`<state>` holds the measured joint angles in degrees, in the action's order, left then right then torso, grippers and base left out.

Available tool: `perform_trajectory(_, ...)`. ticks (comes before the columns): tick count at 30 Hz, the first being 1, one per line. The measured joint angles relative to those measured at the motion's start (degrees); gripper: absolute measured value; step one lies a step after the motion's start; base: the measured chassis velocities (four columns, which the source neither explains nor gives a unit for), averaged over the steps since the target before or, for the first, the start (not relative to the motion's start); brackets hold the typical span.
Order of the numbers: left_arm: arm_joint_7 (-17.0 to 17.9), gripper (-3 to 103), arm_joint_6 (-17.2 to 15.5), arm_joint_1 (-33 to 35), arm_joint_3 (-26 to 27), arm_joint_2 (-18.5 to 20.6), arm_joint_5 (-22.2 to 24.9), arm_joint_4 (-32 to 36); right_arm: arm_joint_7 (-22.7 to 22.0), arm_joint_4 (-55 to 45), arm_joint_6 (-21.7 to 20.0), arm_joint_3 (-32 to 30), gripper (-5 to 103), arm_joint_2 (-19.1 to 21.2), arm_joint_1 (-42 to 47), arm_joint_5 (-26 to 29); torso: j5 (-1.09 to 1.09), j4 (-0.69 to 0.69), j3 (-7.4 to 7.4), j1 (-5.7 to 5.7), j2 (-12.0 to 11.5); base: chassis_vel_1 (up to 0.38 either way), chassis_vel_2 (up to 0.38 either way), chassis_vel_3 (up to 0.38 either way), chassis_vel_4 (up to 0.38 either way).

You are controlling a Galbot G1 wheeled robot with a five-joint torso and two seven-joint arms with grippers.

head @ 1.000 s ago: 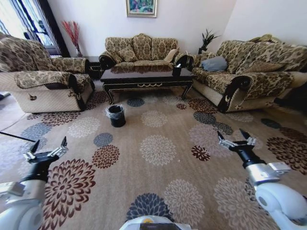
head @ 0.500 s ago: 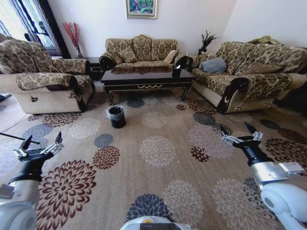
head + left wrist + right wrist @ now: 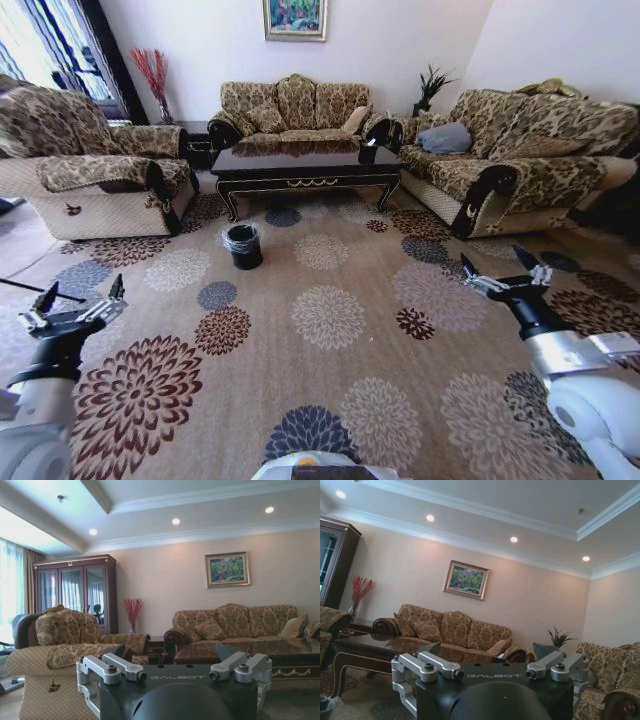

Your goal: Move to the front of the table and pick up the trash from the floor, then place it into the trash bin.

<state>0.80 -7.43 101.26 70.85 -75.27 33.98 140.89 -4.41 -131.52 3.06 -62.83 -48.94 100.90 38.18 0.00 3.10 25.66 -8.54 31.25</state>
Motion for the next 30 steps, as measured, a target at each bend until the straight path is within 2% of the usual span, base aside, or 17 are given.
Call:
perform_trajectory(5, -0.2, 100, -0.6, 0.0, -0.1, 0.0, 0.3, 0.1, 0.0, 0.4, -0.1, 0.6, 100, 0.1, -0.5, 0.3, 0.0, 0.0, 0.53, -0.36, 0.9, 0.0, 0.0, 0.0, 0.0)
perform_trajectory(12, -3.3, 100, -1.0, -0.8, -2.2, 3.5, 3.3, -0.3, 0.5, 0.6, 0.1, 2.2, 100, 0.1, -1.3, 0.9, 0.0, 0.01, 1.77, -1.13, 2.9, 0.0, 0.0, 0.0, 0.0)
perform_trajectory(16, -4.3, 100, -1.0, -1.1, -2.7, 4.1, 3.7, -0.3, 1.2, 0.6, 0.7, 2.6, 100, 0.2, -1.4, 1.5, 0.0, 0.0, 2.35, -1.44, 3.8, 0.0, 0.0, 0.0, 0.0)
perform_trajectory(24, -5.2, 100, -1.0, -1.2, -2.7, 4.4, 5.5, 0.5, 2.7, -0.4, 1.8, 2.9, 100, 0.1, -0.9, 5.3, 0.0, 0.0, 3.51, -2.25, 5.8, 0.0, 0.0, 0.0, 0.0)
perform_trajectory(30, -5.3, 100, -1.0, -1.3, -1.8, 5.2, 6.8, 0.8, 3.0, -0.7, 2.3, 2.4, 100, 0.1, -0.5, 5.5, 0.0, -0.01, 4.27, -2.87, 7.1, 0.0, 0.0, 0.0, 0.0)
